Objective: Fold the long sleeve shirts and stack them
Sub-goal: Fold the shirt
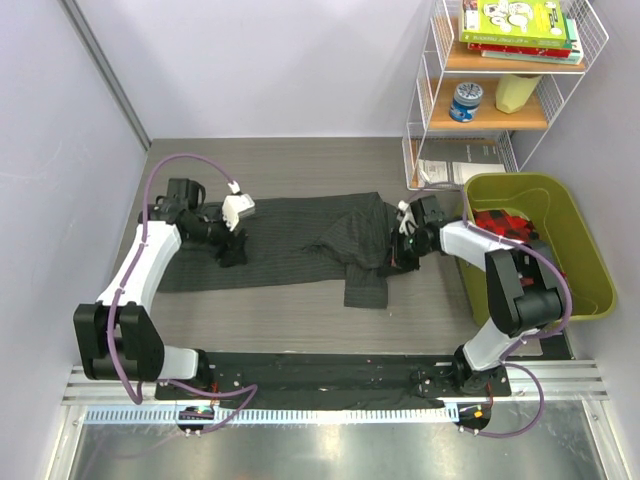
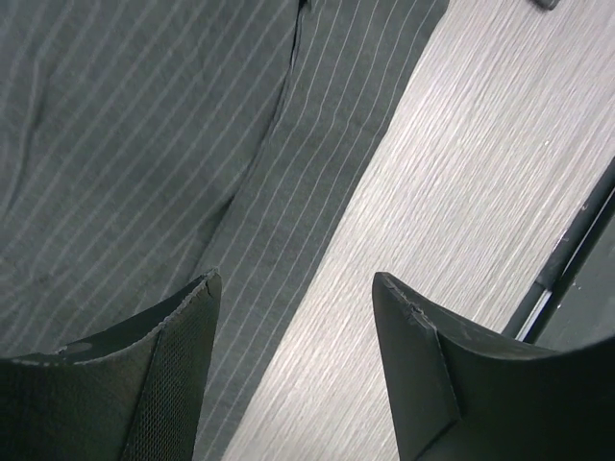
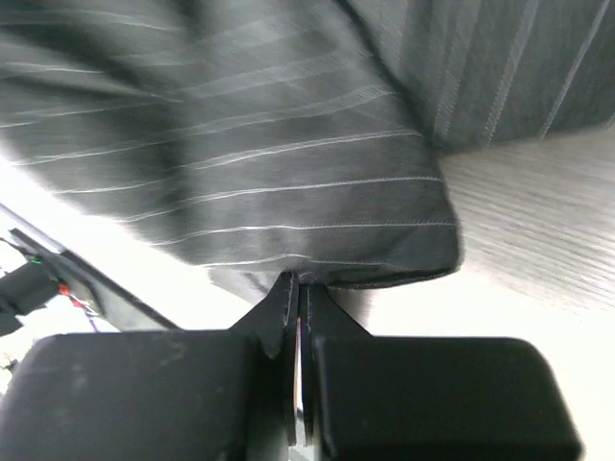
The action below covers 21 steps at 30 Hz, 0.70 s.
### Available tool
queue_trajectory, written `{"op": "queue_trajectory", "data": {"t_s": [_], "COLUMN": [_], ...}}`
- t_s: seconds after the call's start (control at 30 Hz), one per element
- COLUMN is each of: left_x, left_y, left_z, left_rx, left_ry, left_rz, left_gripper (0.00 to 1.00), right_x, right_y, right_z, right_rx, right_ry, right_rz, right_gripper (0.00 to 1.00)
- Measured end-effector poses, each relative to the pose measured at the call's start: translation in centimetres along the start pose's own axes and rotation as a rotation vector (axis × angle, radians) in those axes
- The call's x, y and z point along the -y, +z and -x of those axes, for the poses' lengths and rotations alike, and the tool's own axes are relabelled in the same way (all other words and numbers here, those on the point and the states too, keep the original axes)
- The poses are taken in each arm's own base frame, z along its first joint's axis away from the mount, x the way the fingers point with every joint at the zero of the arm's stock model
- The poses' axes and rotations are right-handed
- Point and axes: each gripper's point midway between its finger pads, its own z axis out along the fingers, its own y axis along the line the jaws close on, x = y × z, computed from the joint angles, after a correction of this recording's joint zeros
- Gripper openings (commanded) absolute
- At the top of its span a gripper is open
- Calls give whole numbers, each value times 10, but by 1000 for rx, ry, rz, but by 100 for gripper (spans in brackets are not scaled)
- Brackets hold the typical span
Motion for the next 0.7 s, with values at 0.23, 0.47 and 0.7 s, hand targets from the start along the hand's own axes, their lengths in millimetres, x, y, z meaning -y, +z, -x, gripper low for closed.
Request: {"op": "queue_trajectory", "data": {"t_s": [0.23, 0.47, 0.7], "left_x": [24, 65, 76], "left_y": [-4, -5, 6], "left_z": [38, 72, 60], "left_rx": [76, 207, 228], "left_ry": [83, 194, 273], "left_rz": [-41, -102, -126], "left_gripper": [70, 71, 70], "right_x": [-123, -200, -195], "right_y": [-79, -48, 74], "right_z": [66, 75, 66], "right_rx": [245, 156, -146], "right_ry": [-286, -460, -606], "right_rz": [131, 263, 196], "right_gripper": [1, 1, 8]}}
